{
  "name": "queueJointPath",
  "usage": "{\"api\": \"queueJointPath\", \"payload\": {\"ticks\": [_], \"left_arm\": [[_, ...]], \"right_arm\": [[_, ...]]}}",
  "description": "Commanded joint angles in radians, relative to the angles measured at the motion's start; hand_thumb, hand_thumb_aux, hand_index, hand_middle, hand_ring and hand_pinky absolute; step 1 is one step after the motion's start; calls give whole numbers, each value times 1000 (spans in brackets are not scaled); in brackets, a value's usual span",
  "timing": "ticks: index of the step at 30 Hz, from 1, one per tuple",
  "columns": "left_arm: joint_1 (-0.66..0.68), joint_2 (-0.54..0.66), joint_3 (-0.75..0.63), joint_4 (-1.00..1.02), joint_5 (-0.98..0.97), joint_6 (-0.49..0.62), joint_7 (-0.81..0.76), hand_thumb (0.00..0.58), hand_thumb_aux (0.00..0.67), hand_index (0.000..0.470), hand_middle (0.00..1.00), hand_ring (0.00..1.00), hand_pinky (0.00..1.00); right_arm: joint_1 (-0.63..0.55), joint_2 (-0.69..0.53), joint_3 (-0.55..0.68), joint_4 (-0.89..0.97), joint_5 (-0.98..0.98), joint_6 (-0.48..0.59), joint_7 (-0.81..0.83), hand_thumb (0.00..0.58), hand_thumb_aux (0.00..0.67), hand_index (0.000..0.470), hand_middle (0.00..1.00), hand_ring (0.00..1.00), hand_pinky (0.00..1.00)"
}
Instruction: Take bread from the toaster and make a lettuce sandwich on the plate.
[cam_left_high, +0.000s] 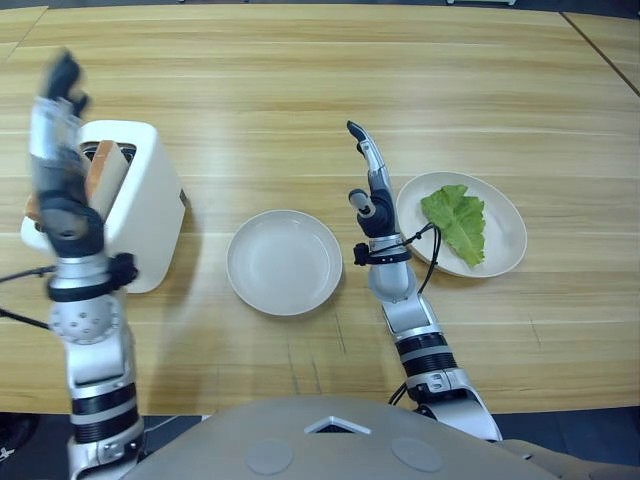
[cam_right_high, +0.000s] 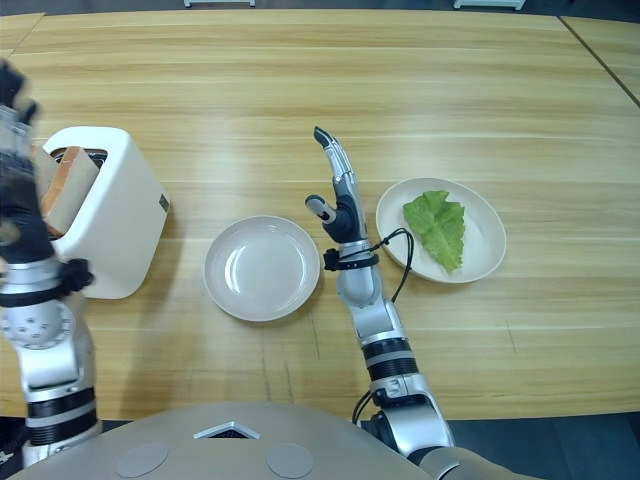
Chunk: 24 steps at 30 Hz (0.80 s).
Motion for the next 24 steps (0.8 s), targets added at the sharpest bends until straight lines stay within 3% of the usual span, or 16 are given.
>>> {"api": "queueJointPath", "payload": {"ticks": [1,5,8,13,24], "left_arm": [[9,180,250,-23,118,-1,-30,0,0,0,0,0,0],[114,321,403,122,402,-77,-15,0,0,0,0,0,0],[188,405,424,257,573,-88,8,0,0,0,0,0,0],[245,473,377,385,657,-74,19,0,0,0,0,0,0],[249,502,239,430,741,40,29,0,0,0,0,0,0]], "right_arm": [[4,-5,1,-6,0,3,-1,0,0,0,0,0,0],[9,-10,-4,-13,-1,4,-4,0,0,0,0,0,0],[14,-14,-7,-16,-2,5,-6,0,0,0,0,0,0],[16,-17,-9,-15,-3,4,-8,0,0,0,0,0,0],[17,-18,-5,-14,2,5,-3,0,0,0,0,0,0]]}}
